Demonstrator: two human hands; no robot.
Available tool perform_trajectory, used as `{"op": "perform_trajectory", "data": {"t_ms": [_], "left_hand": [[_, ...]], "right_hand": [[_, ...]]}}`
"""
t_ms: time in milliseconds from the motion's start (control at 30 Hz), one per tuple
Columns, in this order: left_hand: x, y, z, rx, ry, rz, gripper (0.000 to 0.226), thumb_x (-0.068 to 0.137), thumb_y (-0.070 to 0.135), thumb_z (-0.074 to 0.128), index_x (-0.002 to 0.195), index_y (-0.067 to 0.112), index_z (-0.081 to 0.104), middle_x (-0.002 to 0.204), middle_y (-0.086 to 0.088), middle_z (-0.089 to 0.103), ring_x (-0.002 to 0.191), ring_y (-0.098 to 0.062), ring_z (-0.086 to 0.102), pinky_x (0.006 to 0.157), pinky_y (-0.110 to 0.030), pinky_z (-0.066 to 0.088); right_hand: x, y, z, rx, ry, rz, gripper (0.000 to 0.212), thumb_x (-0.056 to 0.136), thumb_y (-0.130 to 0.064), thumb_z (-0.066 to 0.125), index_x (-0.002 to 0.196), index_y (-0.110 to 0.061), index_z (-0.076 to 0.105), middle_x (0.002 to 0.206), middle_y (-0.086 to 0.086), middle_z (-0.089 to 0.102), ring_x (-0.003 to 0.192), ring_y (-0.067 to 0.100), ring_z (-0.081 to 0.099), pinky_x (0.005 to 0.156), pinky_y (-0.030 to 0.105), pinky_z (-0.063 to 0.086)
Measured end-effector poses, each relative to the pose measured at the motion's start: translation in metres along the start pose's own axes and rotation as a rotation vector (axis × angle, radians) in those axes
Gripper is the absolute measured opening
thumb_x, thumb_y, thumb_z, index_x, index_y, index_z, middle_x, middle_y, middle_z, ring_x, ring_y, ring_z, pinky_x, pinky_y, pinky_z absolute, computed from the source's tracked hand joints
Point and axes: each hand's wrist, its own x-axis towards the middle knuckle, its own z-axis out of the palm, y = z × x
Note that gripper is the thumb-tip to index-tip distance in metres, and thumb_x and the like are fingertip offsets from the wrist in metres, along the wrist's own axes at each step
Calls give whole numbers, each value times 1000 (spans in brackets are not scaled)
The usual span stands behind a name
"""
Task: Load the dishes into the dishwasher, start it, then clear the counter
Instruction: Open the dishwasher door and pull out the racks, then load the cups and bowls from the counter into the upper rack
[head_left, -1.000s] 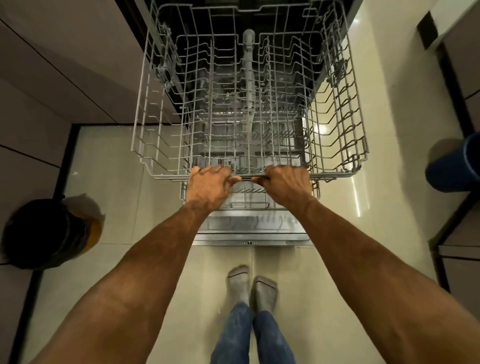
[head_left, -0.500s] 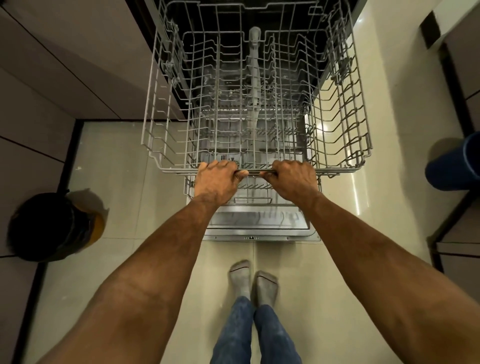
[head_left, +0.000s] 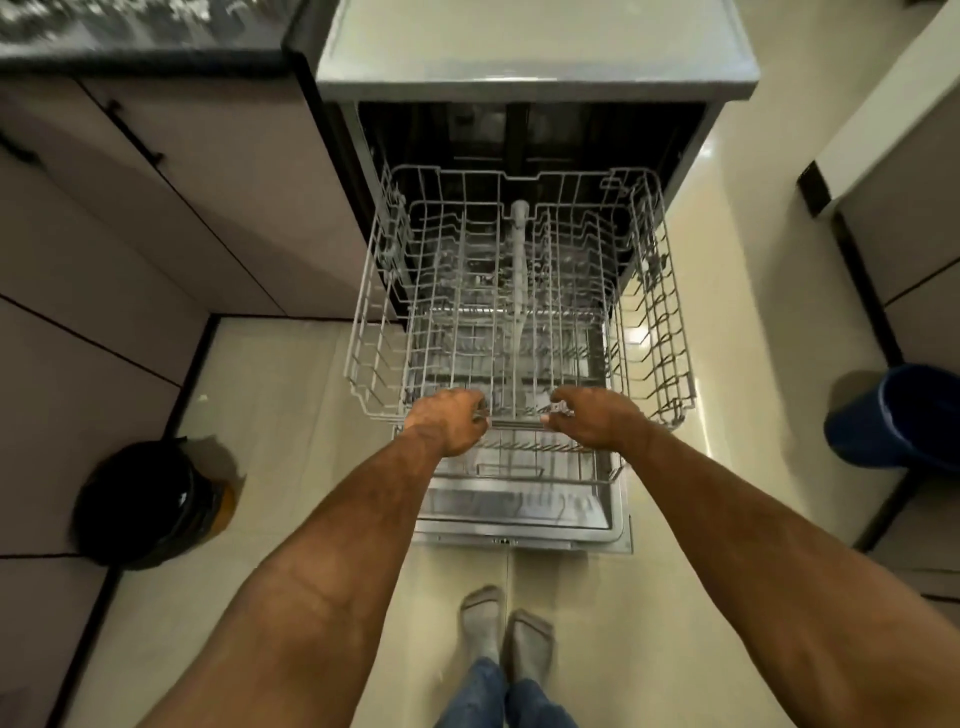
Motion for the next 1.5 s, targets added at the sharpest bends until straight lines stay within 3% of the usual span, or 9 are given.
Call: {"op": "perform_trajectory", "data": {"t_ms": [100, 233, 400, 667, 1067, 1500], "left_hand": [[-15, 11, -38, -33, 78, 2, 45, 98, 45, 46, 137, 23, 46, 139, -7, 52, 126, -27, 48, 104, -45, 40], [-40, 19, -89, 3, 161, 7, 43, 98, 43, 46, 136, 21, 46, 137, -7, 52, 126, -26, 47, 103, -44, 39], [-83, 16, -144, 58, 282, -4, 47, 99, 46, 43, 137, 19, 45, 139, -6, 50, 129, -26, 44, 103, -44, 37], [-148, -22, -203, 132, 443, -16, 50, 99, 48, 38, 141, 22, 40, 142, -5, 47, 133, -25, 41, 108, -46, 34], [-180, -164, -266, 137, 705, -42, 55, 98, 50, 38, 146, 24, 34, 152, 0, 35, 142, -19, 28, 113, -42, 25], [-172, -339, -333, 94, 751, -70, 58, 98, 53, 36, 148, 24, 33, 153, 1, 35, 142, -18, 28, 116, -41, 23]], "right_hand": [[-14, -16, -37, 6, 66, -28, 50, 98, -54, 44, 137, -22, 47, 137, 6, 54, 117, 25, 55, 100, 43, 44], [-36, -40, -87, -16, 161, -57, 52, 96, -58, 43, 134, -23, 46, 134, 6, 56, 116, 24, 55, 100, 49, 45], [-68, -74, -141, -103, 273, -124, 60, 95, -61, 42, 143, -26, 38, 147, 3, 46, 131, 24, 45, 110, 52, 34], [-89, -134, -193, -140, 430, -243, 65, 92, -64, 44, 144, -25, 39, 144, 2, 49, 132, 26, 44, 103, 49, 39], [-51, -290, -236, -186, 576, -336, 66, 91, -66, 45, 143, -26, 42, 145, 2, 49, 134, 24, 42, 107, 48, 38], [37, -456, -260, -152, 657, -341, 66, 89, -68, 46, 141, -27, 45, 144, 2, 50, 133, 22, 44, 106, 46, 39]]}}
